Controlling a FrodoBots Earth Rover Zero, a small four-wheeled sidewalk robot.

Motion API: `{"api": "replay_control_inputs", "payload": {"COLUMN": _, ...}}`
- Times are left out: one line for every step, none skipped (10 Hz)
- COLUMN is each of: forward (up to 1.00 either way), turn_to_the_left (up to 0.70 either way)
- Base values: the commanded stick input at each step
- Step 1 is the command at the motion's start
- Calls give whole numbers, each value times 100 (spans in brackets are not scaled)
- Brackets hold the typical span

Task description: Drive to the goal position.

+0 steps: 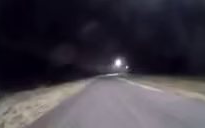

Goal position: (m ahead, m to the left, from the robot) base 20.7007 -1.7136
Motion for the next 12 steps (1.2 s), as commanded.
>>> {"api": "replay_control_inputs", "payload": {"forward": 100, "turn_to_the_left": 6}}
{"api": "replay_control_inputs", "payload": {"forward": 100, "turn_to_the_left": 8}}
{"api": "replay_control_inputs", "payload": {"forward": 100, "turn_to_the_left": 8}}
{"api": "replay_control_inputs", "payload": {"forward": 100, "turn_to_the_left": 8}}
{"api": "replay_control_inputs", "payload": {"forward": 100, "turn_to_the_left": 7}}
{"api": "replay_control_inputs", "payload": {"forward": 100, "turn_to_the_left": 4}}
{"api": "replay_control_inputs", "payload": {"forward": 100, "turn_to_the_left": 3}}
{"api": "replay_control_inputs", "payload": {"forward": 100, "turn_to_the_left": 2}}
{"api": "replay_control_inputs", "payload": {"forward": 100, "turn_to_the_left": 2}}
{"api": "replay_control_inputs", "payload": {"forward": 100, "turn_to_the_left": 2}}
{"api": "replay_control_inputs", "payload": {"forward": 100, "turn_to_the_left": 2}}
{"api": "replay_control_inputs", "payload": {"forward": 100, "turn_to_the_left": 2}}
